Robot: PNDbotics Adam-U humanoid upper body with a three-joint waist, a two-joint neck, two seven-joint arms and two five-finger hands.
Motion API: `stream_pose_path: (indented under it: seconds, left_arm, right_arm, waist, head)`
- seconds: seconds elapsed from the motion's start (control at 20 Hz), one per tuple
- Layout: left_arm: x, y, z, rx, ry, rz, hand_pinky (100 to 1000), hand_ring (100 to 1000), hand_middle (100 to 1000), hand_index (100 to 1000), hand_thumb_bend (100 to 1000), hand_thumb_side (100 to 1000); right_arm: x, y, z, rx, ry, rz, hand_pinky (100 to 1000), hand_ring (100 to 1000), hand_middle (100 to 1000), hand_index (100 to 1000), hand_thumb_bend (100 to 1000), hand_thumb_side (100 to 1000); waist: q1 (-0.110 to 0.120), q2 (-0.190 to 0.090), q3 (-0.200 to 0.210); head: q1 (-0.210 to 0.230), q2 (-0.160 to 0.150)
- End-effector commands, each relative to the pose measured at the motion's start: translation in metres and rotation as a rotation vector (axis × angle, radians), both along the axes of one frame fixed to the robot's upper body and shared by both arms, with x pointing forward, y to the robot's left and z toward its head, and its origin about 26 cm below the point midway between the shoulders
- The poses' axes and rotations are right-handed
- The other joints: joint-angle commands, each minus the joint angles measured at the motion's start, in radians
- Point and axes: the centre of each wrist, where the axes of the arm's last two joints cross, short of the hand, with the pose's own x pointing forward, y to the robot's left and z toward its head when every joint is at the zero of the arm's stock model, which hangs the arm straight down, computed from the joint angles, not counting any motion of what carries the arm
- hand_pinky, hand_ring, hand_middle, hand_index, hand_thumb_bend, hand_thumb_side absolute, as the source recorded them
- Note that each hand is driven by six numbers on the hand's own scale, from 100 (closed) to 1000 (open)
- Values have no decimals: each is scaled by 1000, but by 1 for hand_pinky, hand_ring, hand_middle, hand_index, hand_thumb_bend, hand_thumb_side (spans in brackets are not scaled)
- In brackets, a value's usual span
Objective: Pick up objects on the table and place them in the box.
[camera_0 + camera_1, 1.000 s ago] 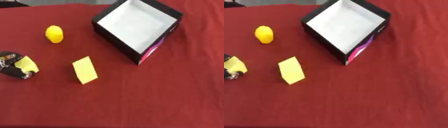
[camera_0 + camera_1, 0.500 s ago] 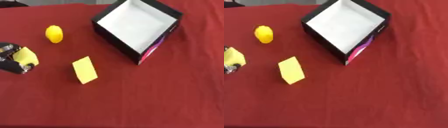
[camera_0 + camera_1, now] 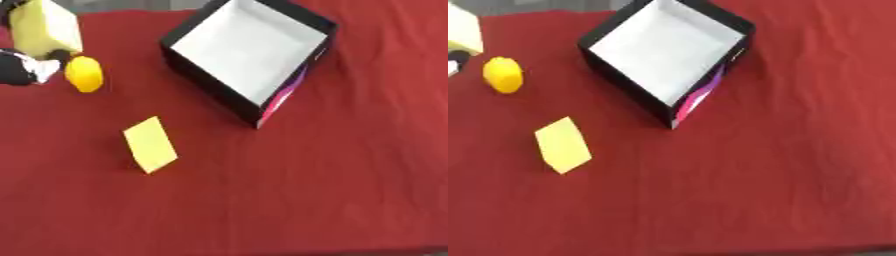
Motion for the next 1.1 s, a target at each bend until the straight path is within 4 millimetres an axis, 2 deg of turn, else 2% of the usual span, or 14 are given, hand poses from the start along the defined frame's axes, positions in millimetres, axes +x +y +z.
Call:
stream_pose_path:
  seconds: [0.05,0.2,0.45,0.65,0.7,0.75,0.8,0.85,0.9,0.95,1.0,1.05,1.1]
  left_arm:
    - [-9,-27,12,18,-30,-91,736,623,535,703,100,100]
    - [0,-52,17,35,-5,-124,739,627,540,706,100,100]
    - [16,-96,22,68,67,-112,753,653,569,717,177,150]
    - [33,-119,13,77,149,-95,776,695,614,743,269,219]
    - [38,-125,9,76,170,-89,789,715,636,759,300,199]
    - [42,-131,4,76,192,-82,791,718,639,760,301,247]
    - [47,-135,-1,75,214,-68,818,756,688,790,345,273]
    - [51,-138,-5,78,228,-53,818,756,688,790,345,273]
    - [57,-139,-9,84,236,-36,855,808,753,843,405,300]
    - [63,-139,-14,90,241,-16,862,818,764,853,425,305]
    - [68,-139,-17,93,240,2,892,850,798,898,609,424]
    - [74,-139,-21,95,234,20,892,850,798,898,609,424]
    - [79,-138,-23,96,225,36,910,863,810,916,712,464]
  right_arm:
    - [-3,1,25,-39,-35,6,882,824,783,887,432,551]
    - [3,8,31,-41,-37,33,882,823,783,887,432,554]
    - [7,16,39,-40,-55,61,882,822,782,887,431,555]
    - [10,20,40,-39,-59,77,883,821,781,887,431,556]
    - [10,20,40,-39,-57,75,883,821,781,887,414,564]
    - [9,19,39,-41,-56,70,883,820,780,887,429,557]
    - [9,18,39,-41,-57,67,883,819,779,887,430,556]
    - [9,18,39,-40,-58,66,883,819,779,887,430,556]
    - [9,17,39,-39,-58,65,883,819,779,887,430,557]
    - [9,17,38,-39,-57,64,883,818,778,887,429,557]
    - [9,16,37,-38,-55,63,883,818,778,887,427,558]
    - [9,16,36,-36,-53,60,883,818,778,887,427,558]
    - [9,15,36,-33,-51,58,883,817,778,887,420,557]
  waist:
    - [-1,-38,-12]
    - [-4,-31,-33]
    - [-6,-8,-65]
    - [-3,6,-88]
    - [-2,8,-88]
    - [-1,9,-87]
    - [0,9,-86]
    - [1,9,-86]
    - [2,10,-86]
    - [2,10,-85]
    - [2,11,-84]
    - [2,11,-83]
    - [2,10,-82]
  head:
    - [17,-1]
    - [37,-1]
    - [68,-6]
    - [84,-15]
    - [82,-15]
    - [80,-14]
    - [81,-13]
    - [82,-12]
    - [82,-12]
    - [81,-12]
    - [81,-12]
    - [80,-11]
    - [79,-10]
